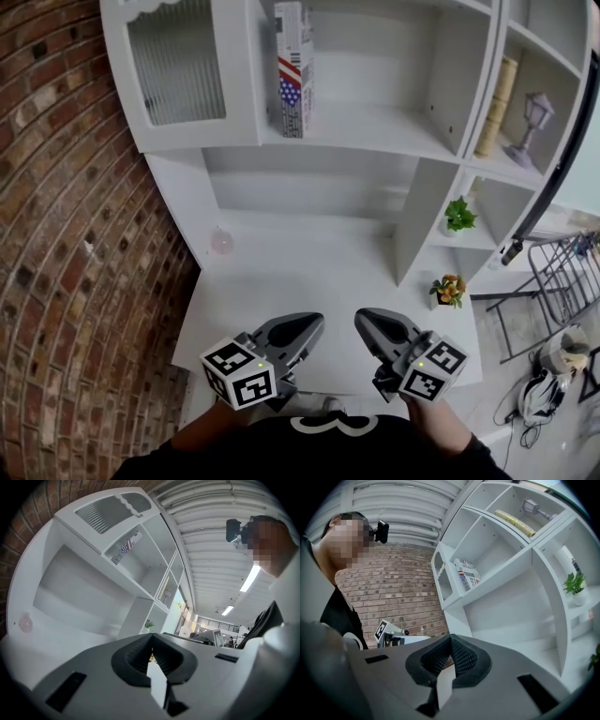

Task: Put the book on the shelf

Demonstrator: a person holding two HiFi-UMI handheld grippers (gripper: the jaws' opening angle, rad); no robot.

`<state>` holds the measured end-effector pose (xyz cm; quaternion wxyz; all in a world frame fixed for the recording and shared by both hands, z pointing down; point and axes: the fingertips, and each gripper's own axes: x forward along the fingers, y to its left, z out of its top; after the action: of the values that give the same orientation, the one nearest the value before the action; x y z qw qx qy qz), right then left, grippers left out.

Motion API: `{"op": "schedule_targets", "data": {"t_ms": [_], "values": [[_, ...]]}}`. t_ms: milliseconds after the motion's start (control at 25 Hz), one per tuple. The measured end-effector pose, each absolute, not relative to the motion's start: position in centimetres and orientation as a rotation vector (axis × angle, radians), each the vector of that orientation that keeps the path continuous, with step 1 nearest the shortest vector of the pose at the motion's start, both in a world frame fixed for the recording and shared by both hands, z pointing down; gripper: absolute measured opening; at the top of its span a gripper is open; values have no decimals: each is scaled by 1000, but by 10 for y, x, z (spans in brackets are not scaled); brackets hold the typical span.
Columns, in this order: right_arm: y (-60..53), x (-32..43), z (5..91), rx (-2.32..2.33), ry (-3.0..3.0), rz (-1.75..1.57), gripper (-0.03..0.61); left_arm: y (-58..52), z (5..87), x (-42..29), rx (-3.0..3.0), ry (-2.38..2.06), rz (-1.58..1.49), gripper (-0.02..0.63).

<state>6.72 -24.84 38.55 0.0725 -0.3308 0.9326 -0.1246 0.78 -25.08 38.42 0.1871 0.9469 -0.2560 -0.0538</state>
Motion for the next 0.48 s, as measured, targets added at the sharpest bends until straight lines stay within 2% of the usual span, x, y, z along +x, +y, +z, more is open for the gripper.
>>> {"op": "schedule_targets", "data": {"t_ms": [480], "values": [[-245,74,399,-1014,2829,-377,9,-254,398,6,2609,-763,-147,3]]}}
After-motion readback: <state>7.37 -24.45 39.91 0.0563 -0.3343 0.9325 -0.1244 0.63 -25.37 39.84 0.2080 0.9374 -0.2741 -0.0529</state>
